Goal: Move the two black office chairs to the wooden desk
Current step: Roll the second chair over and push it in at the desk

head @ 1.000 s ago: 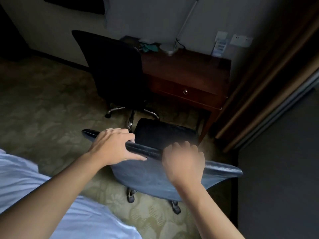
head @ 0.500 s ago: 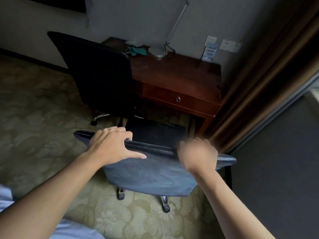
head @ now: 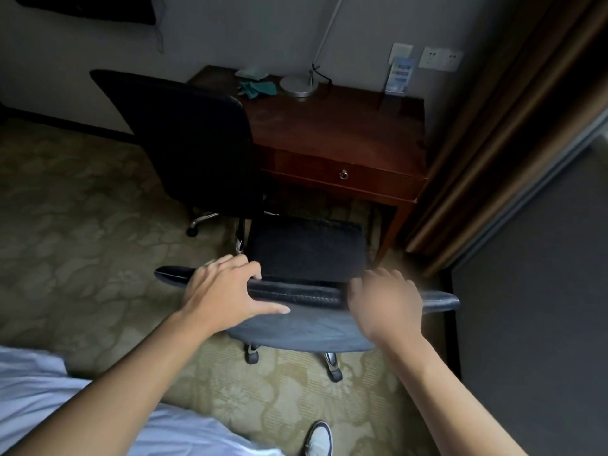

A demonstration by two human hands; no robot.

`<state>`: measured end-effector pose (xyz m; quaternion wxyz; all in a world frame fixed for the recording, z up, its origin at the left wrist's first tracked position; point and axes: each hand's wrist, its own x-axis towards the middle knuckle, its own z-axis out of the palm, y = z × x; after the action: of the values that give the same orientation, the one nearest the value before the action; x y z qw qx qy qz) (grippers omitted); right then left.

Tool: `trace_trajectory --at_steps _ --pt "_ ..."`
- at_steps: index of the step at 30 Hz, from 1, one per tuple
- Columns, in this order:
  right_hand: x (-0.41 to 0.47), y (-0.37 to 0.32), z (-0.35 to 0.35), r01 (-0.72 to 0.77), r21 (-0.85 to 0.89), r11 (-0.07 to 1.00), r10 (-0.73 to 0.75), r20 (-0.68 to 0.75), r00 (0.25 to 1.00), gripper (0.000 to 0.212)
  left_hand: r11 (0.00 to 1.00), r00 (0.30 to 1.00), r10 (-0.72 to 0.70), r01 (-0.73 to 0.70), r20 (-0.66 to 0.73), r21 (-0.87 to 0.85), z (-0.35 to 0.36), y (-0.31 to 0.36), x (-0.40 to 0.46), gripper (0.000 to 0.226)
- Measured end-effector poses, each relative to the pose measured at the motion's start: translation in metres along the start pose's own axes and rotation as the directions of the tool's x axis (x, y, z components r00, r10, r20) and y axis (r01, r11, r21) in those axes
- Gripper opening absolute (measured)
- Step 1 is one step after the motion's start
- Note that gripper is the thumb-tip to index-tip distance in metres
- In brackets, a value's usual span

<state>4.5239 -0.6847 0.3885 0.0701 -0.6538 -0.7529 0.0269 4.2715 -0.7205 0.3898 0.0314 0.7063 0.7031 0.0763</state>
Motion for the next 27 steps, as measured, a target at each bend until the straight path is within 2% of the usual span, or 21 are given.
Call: trace_trajectory --at_steps 3,15,22,27 --pt "-0.032 -0.003 -0.005 -0.022 0.012 1.0 0.022 0.012 1.0 0.036 0.999 0.999 0.035 -0.035 0.012 -0.01 -0.001 0.002 -0.023 0.074" --pt "-0.117 -0.048 -0.004 -0.13 -0.025 0.991 0.125 -0.142 0.982 0.041 0.979 0.979 0.203 -0.203 0.006 0.006 -0.013 -0.03 -0.077 0.078" --pt "-0.101 -0.048 -0.009 -0.166 0.03 0.986 0.169 -0.209 0.963 0.034 0.972 0.972 0.234 -0.234 -0.021 -0.001 -0.014 -0.034 -0.059 0.077" --pt "-0.077 -0.044 -0.008 -0.179 0.038 0.983 0.183 -0.266 0.946 0.033 0.962 0.958 0.271 -0.272 -0.097 0.005 -0.006 -0.037 -0.033 0.076"
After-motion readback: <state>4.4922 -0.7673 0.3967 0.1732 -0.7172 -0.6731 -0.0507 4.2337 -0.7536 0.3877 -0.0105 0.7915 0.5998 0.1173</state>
